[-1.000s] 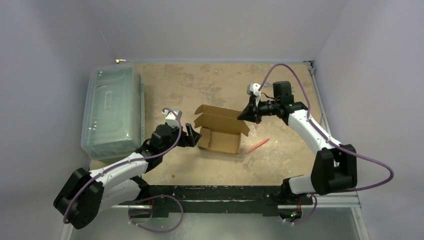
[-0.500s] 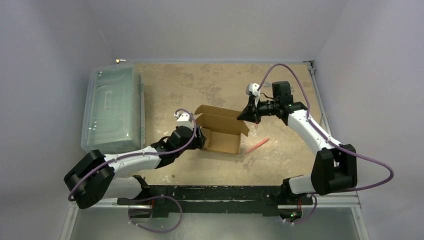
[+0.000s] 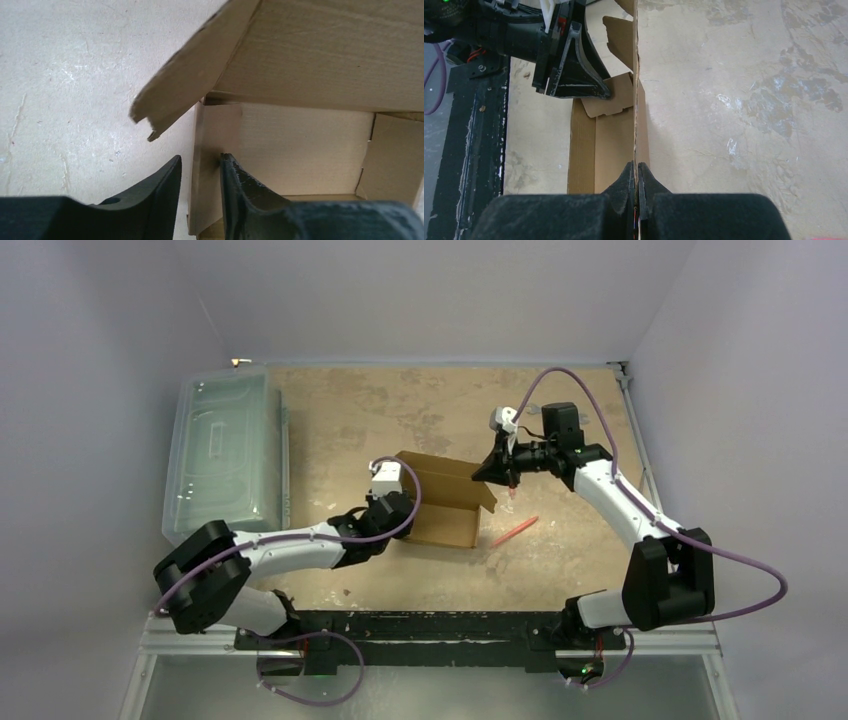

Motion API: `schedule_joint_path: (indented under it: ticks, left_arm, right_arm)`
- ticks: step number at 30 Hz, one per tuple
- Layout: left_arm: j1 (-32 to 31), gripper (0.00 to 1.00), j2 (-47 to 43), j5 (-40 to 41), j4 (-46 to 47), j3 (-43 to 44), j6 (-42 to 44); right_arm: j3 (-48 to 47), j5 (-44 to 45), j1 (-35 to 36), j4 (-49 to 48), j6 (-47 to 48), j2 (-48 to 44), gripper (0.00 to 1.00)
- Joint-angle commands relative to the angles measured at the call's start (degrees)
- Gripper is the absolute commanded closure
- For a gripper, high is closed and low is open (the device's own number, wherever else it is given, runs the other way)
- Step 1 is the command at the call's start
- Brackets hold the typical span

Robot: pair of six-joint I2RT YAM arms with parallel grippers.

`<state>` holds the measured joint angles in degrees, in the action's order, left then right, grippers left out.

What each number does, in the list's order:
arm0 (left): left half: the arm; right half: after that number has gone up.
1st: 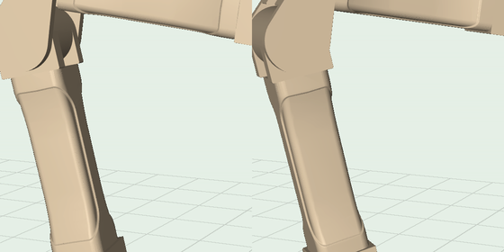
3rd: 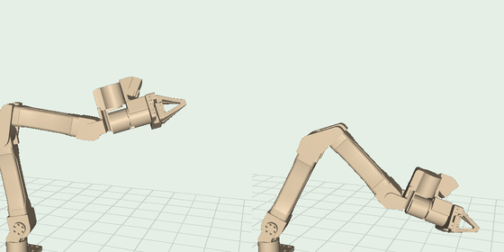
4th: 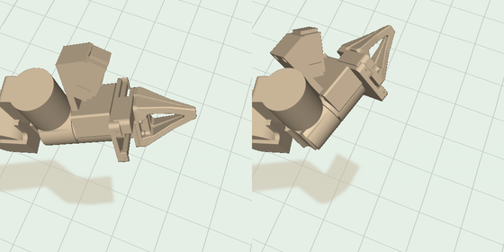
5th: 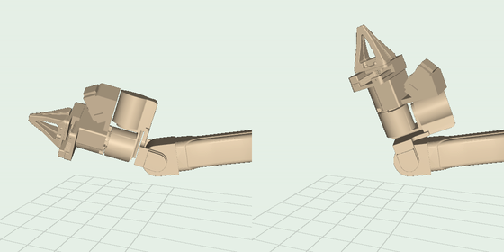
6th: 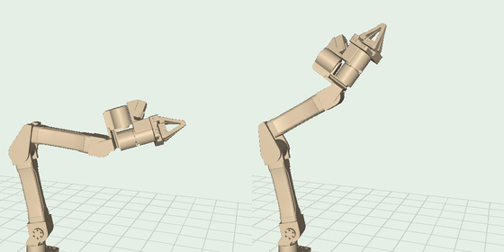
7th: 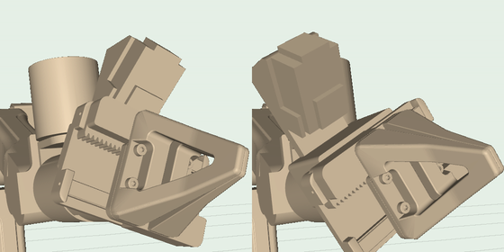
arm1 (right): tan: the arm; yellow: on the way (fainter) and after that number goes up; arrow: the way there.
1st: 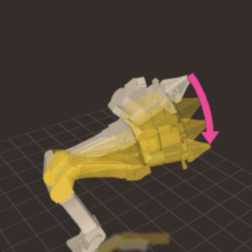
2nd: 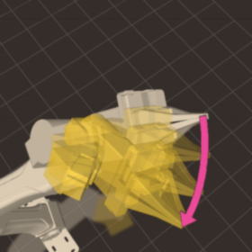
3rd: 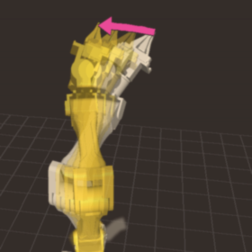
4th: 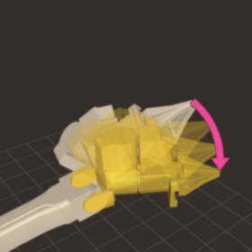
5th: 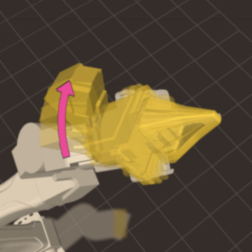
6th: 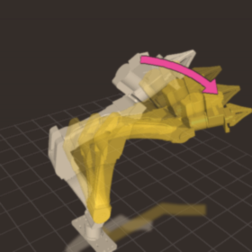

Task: Fold the paper box

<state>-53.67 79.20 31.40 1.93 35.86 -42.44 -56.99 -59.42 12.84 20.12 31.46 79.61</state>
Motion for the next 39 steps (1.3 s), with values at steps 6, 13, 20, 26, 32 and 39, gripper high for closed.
schedule_joint_path:
  ticks: [6,13,20,26,32,39]
  left_arm:
    - [-2.6,0.69,4.6,9.2,-9.3,6.7,0.9]
    - [-3.9,0.71,7.9,11.9,-12.4,9.4,0.2]
    - [-4.3,1.00,9.6,14.0,-14.1,10.8,-0.4]
    - [-4.6,1.00,10.3,14.4,-14.6,11.8,-0.2]
    - [-4.8,0.96,10.9,14.5,-15.2,12.3,0.6]
    - [-4.8,0.86,10.2,13.6,-16.0,12.8,0.2]
  right_arm:
    - [-0.6,0.2,1.0,-1.7,-0.8,-1.2,1.00]
    - [-0.4,0.6,1.2,-1.8,-0.8,-1.2,1.00]
    - [-0.4,0.8,1.3,-1.8,-0.8,-1.3,1.00]
    - [-0.2,0.7,1.4,-1.8,-0.8,-1.6,1.00]
    - [0.0,0.3,1.4,-2.0,-0.9,-2.0,1.00]
    - [0.1,0.3,1.4,-2.1,-0.9,-2.0,1.00]
